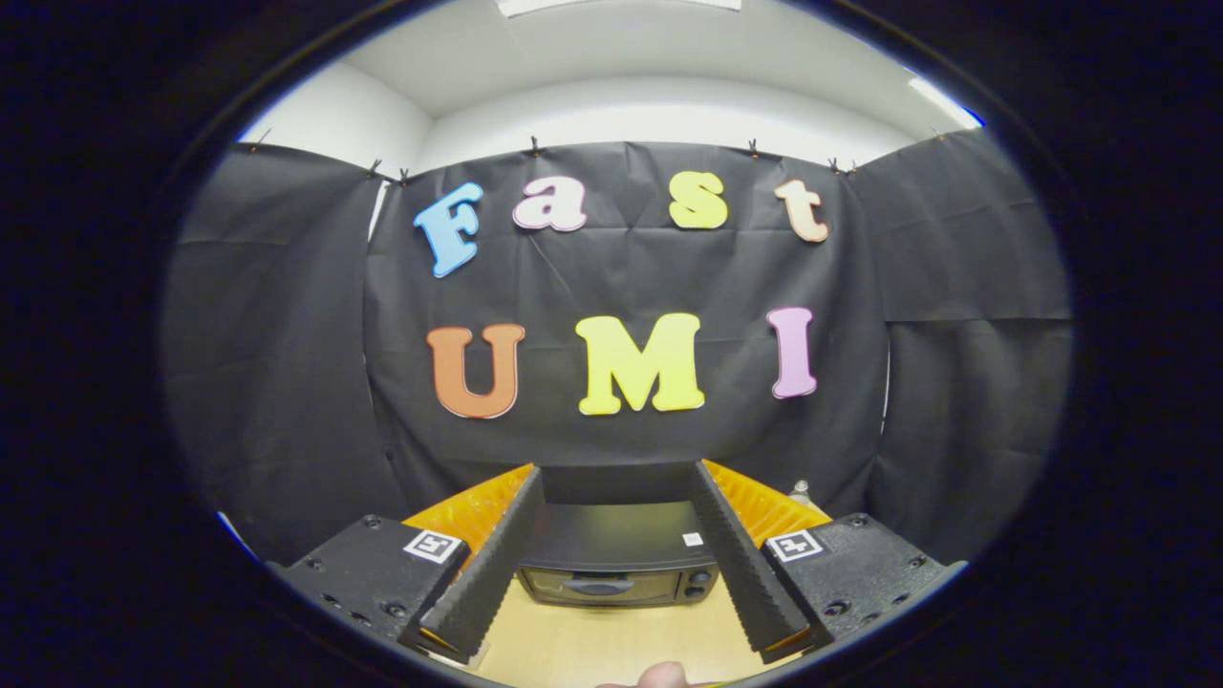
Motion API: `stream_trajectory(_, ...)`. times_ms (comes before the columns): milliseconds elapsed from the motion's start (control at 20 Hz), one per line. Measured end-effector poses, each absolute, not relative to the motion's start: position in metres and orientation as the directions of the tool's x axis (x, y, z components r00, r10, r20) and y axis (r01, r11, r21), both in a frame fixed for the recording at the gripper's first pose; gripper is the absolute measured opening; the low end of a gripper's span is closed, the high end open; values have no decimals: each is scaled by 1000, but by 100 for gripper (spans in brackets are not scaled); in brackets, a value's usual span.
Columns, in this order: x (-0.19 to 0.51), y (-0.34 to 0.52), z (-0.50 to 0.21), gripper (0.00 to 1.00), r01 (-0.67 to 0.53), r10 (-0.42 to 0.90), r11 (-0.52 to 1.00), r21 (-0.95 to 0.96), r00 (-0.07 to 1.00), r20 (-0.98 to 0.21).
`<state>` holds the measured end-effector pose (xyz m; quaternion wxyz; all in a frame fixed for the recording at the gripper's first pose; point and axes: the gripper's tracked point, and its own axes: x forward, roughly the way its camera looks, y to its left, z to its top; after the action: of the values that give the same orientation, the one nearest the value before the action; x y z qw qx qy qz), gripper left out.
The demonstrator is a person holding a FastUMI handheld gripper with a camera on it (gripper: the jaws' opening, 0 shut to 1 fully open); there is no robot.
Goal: Open the toaster oven, put the food inside, and close the toaster oven door.
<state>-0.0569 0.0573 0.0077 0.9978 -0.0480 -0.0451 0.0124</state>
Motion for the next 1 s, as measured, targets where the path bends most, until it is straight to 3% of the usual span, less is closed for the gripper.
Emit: stream_trajectory(1000, -75, 77, -14, 100, -22, 20, 1000, 14, 997, 73)
